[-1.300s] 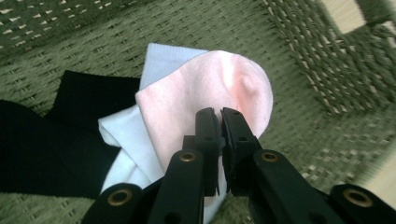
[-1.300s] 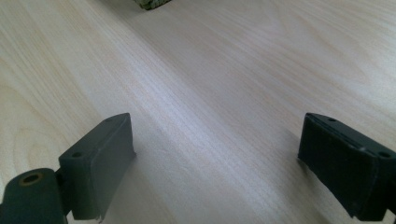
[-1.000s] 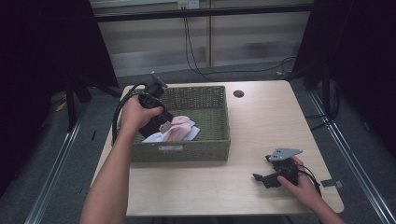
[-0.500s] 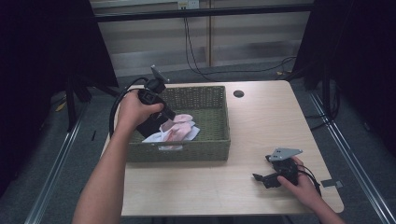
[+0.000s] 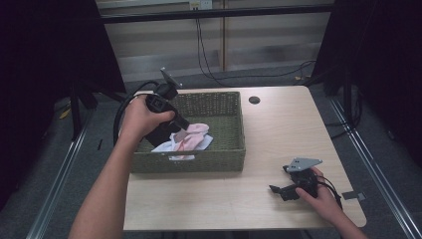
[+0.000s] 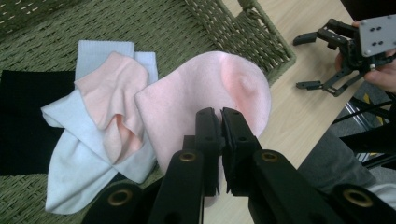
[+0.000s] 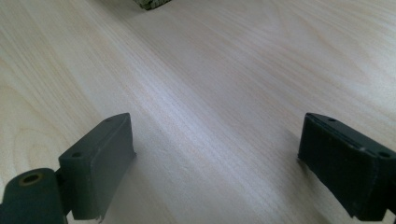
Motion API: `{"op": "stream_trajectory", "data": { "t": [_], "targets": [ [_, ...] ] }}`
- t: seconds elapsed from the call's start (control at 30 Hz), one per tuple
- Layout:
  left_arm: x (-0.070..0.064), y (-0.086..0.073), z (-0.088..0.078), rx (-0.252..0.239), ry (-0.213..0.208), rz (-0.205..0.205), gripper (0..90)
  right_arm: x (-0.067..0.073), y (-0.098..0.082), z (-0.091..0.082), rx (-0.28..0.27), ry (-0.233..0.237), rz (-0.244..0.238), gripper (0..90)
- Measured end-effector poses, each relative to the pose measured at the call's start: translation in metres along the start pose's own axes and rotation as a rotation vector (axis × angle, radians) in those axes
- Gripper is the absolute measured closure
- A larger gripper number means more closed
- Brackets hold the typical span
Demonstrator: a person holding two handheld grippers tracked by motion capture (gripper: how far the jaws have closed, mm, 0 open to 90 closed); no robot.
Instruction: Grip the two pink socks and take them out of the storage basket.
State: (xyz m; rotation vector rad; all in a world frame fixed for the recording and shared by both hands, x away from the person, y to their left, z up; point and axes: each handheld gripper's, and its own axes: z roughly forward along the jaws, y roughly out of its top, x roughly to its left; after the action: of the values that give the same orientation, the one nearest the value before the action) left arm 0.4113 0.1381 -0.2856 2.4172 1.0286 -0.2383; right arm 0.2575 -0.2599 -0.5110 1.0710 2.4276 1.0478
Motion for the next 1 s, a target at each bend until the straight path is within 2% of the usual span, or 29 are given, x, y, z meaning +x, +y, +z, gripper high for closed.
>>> {"op": "stream_trajectory", "data": {
  "t": [0.5, 0.7, 1.0],
  "targets": [
    [-0.021, -0.008, -0.007, 0.020, -0.019, 0.060, 85.9, 0.000, 0.000, 0.000, 0.000, 0.000, 0.000, 9.7],
    [-0.030, -0.015, -0.009, 0.013, -0.028, 0.092, 85.9, 0.000, 0.000, 0.000, 0.000, 0.000, 0.000, 9.7],
    [-0.036, -0.025, -0.010, 0.009, -0.039, 0.108, 85.8, 0.000, 0.000, 0.000, 0.000, 0.000, 0.000, 9.7]
  ]
}}
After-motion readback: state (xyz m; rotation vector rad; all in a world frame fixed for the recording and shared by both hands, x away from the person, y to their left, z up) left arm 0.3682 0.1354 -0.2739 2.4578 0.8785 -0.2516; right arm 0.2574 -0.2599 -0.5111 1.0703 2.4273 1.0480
